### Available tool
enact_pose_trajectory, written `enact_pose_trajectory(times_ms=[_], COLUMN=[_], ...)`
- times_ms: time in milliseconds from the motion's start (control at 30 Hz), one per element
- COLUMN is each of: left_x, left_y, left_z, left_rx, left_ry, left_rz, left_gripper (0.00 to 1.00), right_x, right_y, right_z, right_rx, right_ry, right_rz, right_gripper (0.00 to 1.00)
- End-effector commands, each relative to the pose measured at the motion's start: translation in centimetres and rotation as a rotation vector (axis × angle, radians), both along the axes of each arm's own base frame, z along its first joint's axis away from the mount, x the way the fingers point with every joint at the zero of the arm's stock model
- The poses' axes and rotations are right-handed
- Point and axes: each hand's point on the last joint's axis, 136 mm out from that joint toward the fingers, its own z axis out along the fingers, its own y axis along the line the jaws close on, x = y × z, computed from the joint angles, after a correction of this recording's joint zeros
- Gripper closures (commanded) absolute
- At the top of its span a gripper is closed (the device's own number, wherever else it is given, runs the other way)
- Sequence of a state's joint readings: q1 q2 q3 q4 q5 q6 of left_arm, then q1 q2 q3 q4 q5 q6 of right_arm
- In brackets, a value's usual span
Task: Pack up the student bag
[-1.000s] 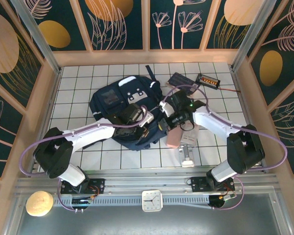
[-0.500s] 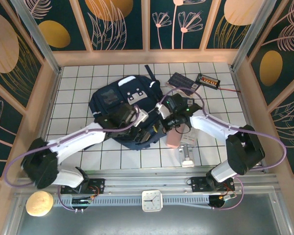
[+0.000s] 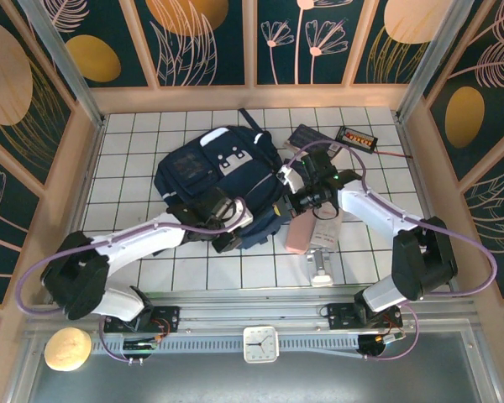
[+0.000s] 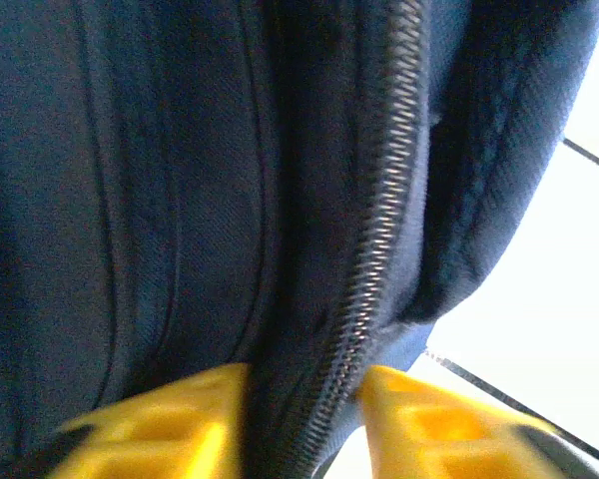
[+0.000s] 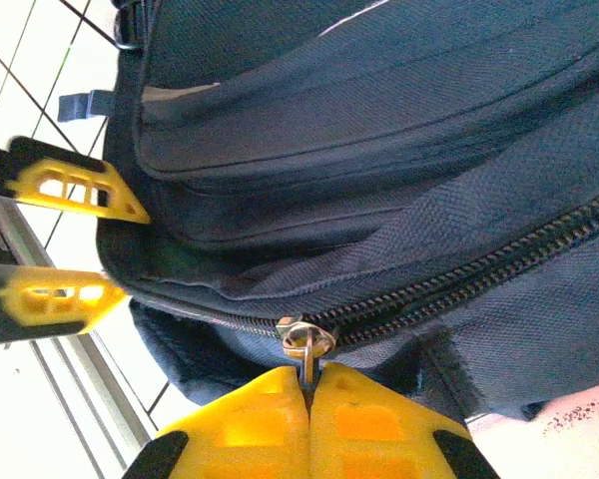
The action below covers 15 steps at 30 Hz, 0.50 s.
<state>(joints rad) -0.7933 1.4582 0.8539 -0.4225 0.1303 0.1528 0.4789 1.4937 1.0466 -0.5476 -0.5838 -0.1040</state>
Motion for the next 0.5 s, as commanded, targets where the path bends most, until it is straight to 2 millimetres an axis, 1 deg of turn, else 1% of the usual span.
enact_pose_trajectory(times_ms=[0,67,100,200,267,367,400,467], left_x=[0.0,0.7,1.0,2.4,3.3,4.0,4.2,4.5], left_y=[-1.1,-2.0,-2.6,-4.8,-5.8,-7.4,-7.7,-7.8], left_z=[-1.4,-1.4,-1.1,1.0,2.2,3.7,4.2,4.8], left_rx=[0.000,-0.023,-0.048,-0.177,-0.246,-0.348,-0.374,-0.396], left_ry=[0.037,0.046,0.046,0.035,0.025,0.045,0.052,0.050], left_rz=[-0.042,-0.017,0.002,0.072,0.121,0.172,0.187,0.218], left_gripper=[0.88,0.98,1.00,1.00,1.00,1.00,1.00,1.00], right_x=[0.6,0.5,0.3,-0.5,-1.4,-3.5,-4.2,-4.9], right_y=[0.4,0.4,0.5,1.1,1.8,3.8,4.4,5.0], right_z=[1.2,1.0,0.9,0.7,0.5,0.1,-0.1,-0.8], right_rx=[0.025,0.024,0.020,0.012,0.021,0.054,0.067,0.063], right_ry=[-0.012,0.005,0.013,0.034,0.051,0.080,0.091,0.099], right_rz=[0.023,0.018,0.015,0.009,0.003,0.009,0.017,0.016], right_gripper=[1.00,1.00,1.00,1.00,1.00,1.00,1.00,1.00])
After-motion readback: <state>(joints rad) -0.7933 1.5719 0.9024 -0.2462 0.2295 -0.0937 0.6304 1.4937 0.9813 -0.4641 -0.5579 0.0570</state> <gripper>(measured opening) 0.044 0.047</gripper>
